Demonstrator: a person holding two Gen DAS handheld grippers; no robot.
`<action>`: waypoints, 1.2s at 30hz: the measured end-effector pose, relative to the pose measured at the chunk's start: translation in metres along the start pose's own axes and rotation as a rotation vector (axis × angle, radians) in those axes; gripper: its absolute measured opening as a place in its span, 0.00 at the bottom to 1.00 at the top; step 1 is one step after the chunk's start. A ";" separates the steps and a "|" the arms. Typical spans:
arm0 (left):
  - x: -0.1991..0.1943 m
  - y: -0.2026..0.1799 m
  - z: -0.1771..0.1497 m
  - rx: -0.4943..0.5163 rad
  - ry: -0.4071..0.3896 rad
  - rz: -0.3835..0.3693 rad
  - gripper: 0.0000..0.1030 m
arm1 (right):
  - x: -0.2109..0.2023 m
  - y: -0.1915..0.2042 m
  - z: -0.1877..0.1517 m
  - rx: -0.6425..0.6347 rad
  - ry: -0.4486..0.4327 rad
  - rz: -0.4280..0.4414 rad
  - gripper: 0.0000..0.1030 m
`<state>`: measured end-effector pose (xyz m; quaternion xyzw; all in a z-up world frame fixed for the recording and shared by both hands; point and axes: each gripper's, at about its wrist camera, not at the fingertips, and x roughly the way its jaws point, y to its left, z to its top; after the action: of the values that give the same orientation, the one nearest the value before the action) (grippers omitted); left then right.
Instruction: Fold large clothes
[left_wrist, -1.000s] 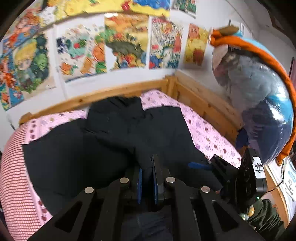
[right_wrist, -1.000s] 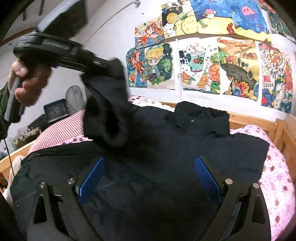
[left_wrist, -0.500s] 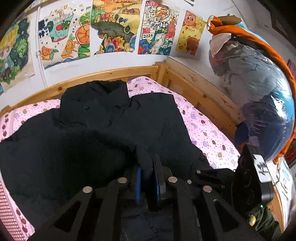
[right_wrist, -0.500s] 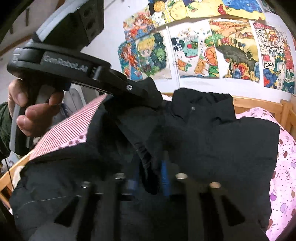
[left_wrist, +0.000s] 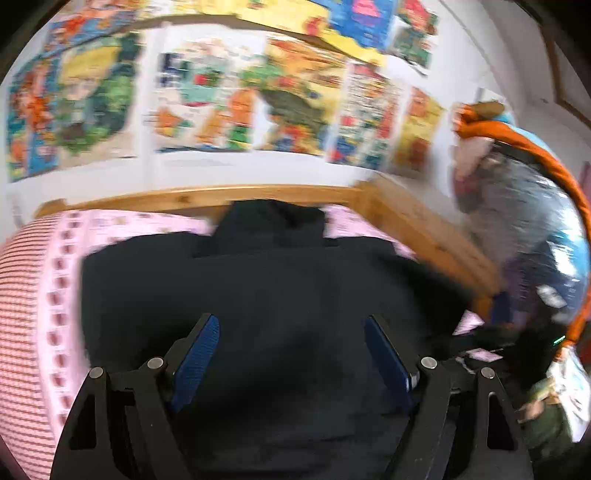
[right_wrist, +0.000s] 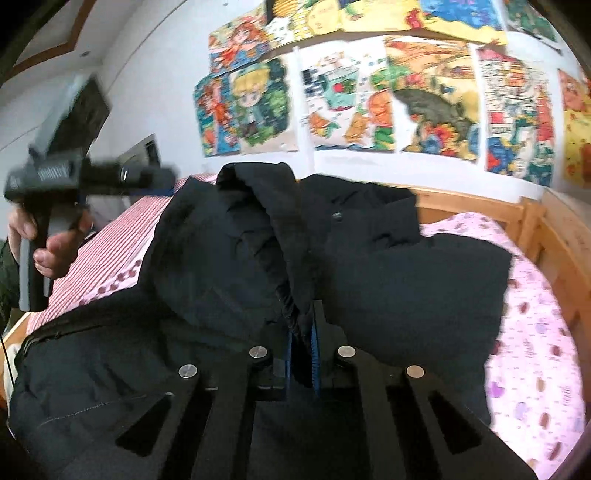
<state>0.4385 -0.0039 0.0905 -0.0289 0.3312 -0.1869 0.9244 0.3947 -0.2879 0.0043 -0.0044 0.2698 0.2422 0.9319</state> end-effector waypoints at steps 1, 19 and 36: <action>0.000 0.010 -0.002 -0.014 -0.005 0.011 0.77 | -0.005 -0.006 0.001 0.014 0.005 -0.017 0.07; 0.129 0.101 -0.062 -0.143 0.254 0.234 0.80 | 0.055 -0.081 -0.053 0.211 0.268 -0.168 0.07; 0.090 0.083 -0.045 -0.169 0.148 0.116 0.85 | 0.022 -0.069 -0.018 0.168 0.237 -0.366 0.54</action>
<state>0.5018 0.0434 -0.0130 -0.0737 0.4142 -0.1062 0.9009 0.4331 -0.3414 -0.0305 -0.0043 0.3913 0.0436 0.9192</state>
